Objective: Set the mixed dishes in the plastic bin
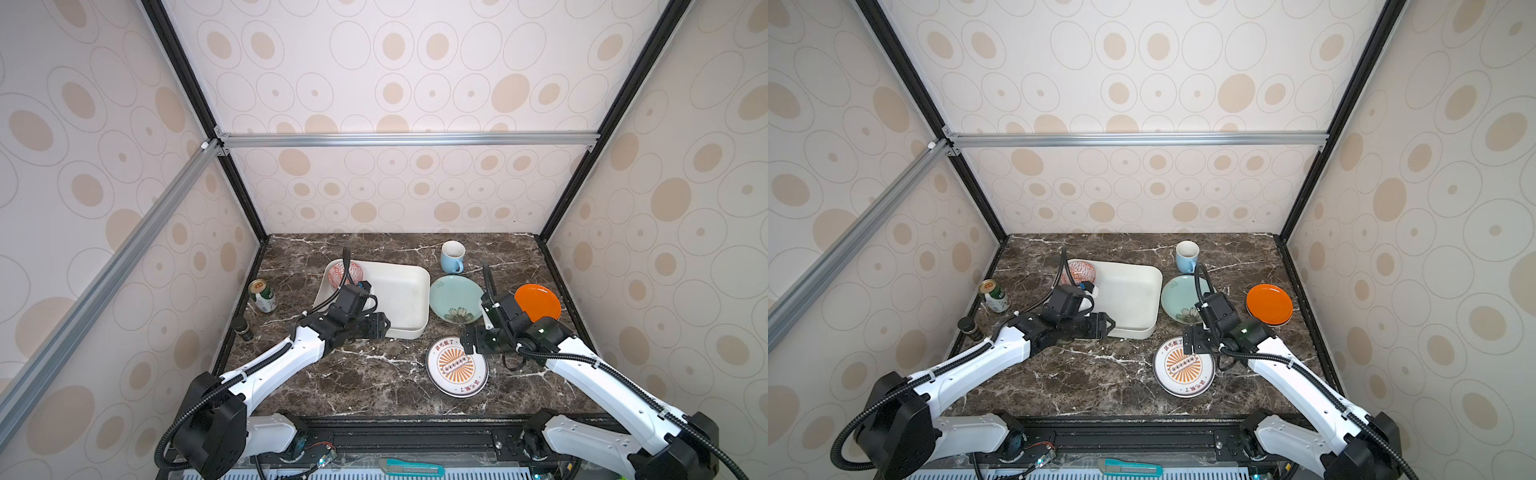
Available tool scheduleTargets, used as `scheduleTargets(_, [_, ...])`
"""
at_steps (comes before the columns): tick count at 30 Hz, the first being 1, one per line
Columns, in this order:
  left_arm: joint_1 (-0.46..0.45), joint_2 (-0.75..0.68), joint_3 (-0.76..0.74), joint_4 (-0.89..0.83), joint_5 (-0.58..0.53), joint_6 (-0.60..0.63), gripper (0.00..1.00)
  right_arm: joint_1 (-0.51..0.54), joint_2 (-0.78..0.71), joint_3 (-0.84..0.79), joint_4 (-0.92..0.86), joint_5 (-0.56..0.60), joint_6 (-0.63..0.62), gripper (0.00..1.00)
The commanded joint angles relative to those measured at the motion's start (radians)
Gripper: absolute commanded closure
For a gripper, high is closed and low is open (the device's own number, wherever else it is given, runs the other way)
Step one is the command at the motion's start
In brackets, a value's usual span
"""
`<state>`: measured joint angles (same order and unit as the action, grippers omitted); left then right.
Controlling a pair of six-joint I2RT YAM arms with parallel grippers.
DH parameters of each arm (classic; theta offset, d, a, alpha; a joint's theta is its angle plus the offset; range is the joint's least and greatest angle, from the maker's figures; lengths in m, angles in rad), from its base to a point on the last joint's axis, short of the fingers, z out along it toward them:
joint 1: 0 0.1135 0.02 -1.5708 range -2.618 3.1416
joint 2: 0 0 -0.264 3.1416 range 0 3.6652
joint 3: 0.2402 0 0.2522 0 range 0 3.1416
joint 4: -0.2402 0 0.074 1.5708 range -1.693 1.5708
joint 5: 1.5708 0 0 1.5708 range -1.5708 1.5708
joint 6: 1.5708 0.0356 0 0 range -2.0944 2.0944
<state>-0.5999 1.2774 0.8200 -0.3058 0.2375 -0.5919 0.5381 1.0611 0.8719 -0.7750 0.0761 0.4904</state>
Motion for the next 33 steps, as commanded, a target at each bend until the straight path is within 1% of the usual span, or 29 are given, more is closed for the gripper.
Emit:
scheduleTargets(1, [-0.016,0.003,-0.019,0.075,0.014,-0.015,0.41,-0.045,-0.002,-0.029,0.059,0.002,0.073,0.07])
scheduleTargets(5, [-0.017,0.052,-0.014,0.106,0.018,0.001,0.43,-0.153,0.018,-0.073,0.148,-0.076,0.122,0.15])
scheduleTargets(10, [-0.021,0.17,0.039,0.126,0.048,0.026,0.49,-0.245,0.094,-0.093,0.25,-0.176,0.154,0.17])
scheduleTargets(12, [-0.023,0.21,0.067,0.126,0.052,0.034,0.49,-0.253,0.135,-0.087,0.278,-0.197,0.155,0.17])
scheduleTargets(13, [-0.026,0.227,0.08,0.124,0.051,0.038,0.5,-0.285,0.16,-0.081,0.29,-0.21,0.153,0.17])
scheduleTargets(19, [-0.027,0.308,0.152,0.11,0.048,0.059,0.51,-0.348,0.288,-0.056,0.361,-0.26,0.145,0.18])
scheduleTargets(24, [-0.031,0.352,0.204,0.085,0.061,0.067,0.52,-0.374,0.364,-0.022,0.376,-0.27,0.122,0.18])
scheduleTargets(28, [-0.038,0.342,0.228,0.058,0.06,0.073,0.5,-0.377,0.378,-0.001,0.369,-0.257,0.103,0.18])
scheduleTargets(33, [-0.045,0.32,0.276,0.03,0.062,0.076,0.45,-0.377,0.369,0.036,0.348,-0.242,0.077,0.17])
